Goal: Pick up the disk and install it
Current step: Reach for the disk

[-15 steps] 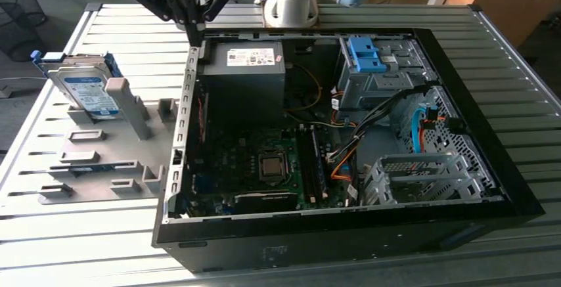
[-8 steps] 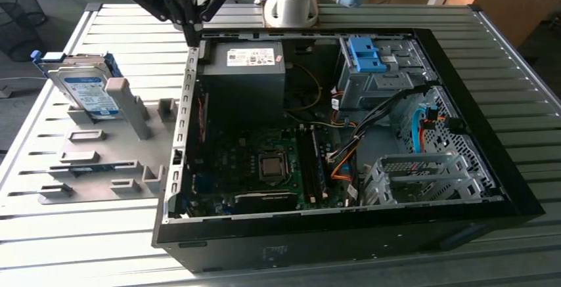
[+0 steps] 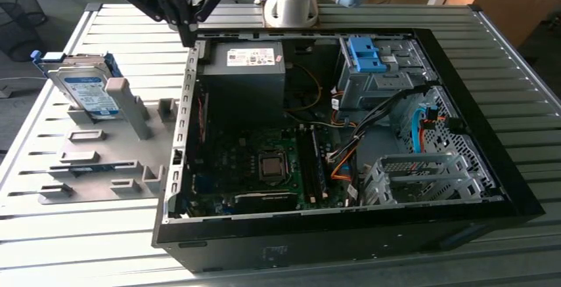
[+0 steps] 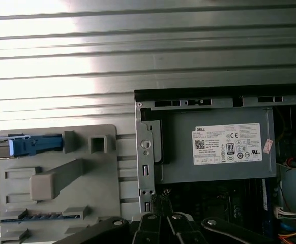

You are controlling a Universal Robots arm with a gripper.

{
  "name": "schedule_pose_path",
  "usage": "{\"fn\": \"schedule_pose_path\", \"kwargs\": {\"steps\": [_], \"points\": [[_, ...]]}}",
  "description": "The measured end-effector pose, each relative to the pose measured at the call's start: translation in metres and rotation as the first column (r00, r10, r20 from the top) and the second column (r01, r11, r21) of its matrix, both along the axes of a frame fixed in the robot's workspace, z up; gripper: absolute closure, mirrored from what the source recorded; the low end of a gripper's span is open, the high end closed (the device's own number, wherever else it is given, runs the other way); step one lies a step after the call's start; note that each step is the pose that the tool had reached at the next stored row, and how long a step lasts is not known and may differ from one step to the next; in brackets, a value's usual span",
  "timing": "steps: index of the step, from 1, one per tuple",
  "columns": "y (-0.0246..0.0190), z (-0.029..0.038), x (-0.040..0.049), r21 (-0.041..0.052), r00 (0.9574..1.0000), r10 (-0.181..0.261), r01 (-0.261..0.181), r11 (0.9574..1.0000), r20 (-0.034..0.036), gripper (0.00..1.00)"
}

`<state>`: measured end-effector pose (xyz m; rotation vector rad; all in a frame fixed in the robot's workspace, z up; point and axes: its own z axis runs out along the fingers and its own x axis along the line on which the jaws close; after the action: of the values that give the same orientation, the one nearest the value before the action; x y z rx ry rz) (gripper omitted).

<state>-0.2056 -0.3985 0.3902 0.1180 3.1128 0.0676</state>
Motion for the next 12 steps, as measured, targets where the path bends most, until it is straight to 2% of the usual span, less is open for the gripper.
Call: {"fn": "schedule_pose_path", "kwargs": {"steps": [12], "points": [[0.0000, -0.0007, -0.0100, 0.0001, 1.0000, 0.000, 0.000, 1.0000, -0.0003, 0.89]]}}
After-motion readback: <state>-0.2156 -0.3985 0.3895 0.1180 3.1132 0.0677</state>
